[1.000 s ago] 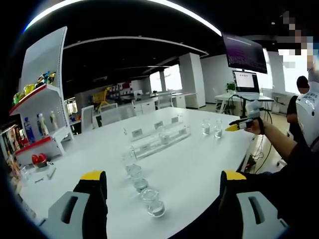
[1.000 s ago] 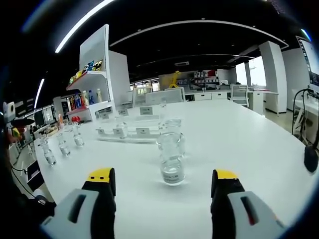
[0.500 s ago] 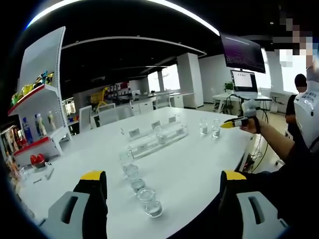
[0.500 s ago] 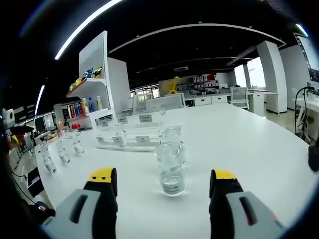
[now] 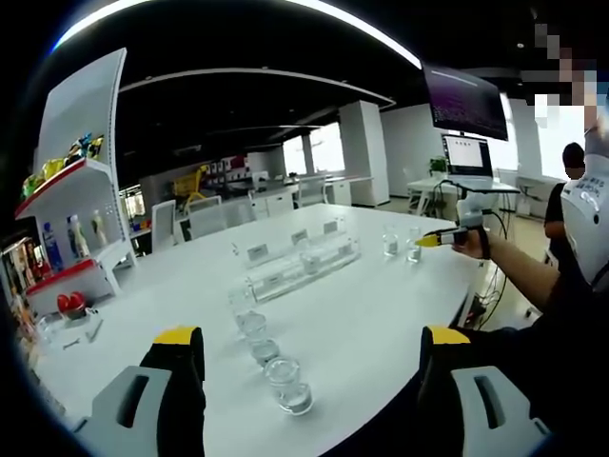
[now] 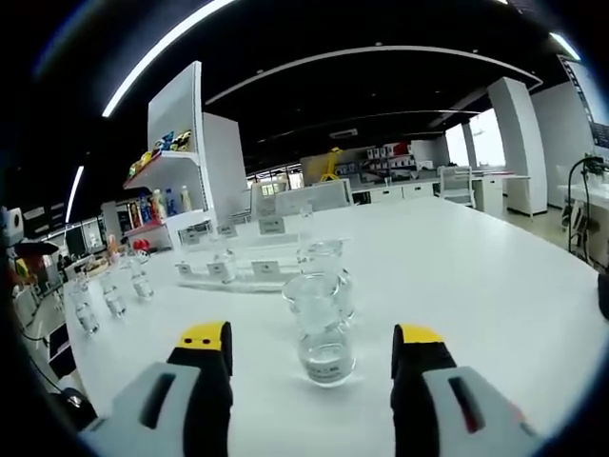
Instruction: Identify the label on the chemical reagent bottle, grasp the chemical reagent bottle, and place it in the designated position on the reagent rack
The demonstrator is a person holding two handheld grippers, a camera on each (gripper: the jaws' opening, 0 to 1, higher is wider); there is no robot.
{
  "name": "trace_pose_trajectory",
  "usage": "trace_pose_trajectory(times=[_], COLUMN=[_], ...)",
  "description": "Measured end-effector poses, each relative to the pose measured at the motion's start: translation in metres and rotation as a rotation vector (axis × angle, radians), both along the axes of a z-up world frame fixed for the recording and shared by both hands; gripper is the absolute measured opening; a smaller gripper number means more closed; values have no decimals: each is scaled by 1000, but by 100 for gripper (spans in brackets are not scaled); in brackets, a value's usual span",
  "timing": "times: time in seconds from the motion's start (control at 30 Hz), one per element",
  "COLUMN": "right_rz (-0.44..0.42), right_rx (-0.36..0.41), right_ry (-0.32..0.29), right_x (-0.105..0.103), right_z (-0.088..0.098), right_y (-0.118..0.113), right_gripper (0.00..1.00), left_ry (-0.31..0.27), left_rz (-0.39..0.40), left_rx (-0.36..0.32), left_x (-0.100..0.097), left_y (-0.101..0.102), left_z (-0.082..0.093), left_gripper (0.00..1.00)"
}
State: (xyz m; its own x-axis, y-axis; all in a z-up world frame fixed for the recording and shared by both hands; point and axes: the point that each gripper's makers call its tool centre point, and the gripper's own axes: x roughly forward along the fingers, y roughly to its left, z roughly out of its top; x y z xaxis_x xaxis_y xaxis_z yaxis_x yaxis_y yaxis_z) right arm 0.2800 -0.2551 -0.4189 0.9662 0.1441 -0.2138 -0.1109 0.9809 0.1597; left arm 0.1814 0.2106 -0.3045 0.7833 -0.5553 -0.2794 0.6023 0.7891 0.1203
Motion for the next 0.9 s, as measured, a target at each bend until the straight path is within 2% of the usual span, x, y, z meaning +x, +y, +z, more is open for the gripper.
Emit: trace_pose_trajectory(times=[0.6,0.9], right_rz=[-14,-22], right_rx=[-36,-55], right_ry=[-29,-37], right_x=[13,16], right_z=[0,-1], right_y=[0,-2], right_gripper=[45,39], left_ry=[-1,2], left_rz=[3,5], left_rx=[5,8], left_x=[-1,0], left_y=[2,3], left_z=[0,-2], left_gripper=[93,93])
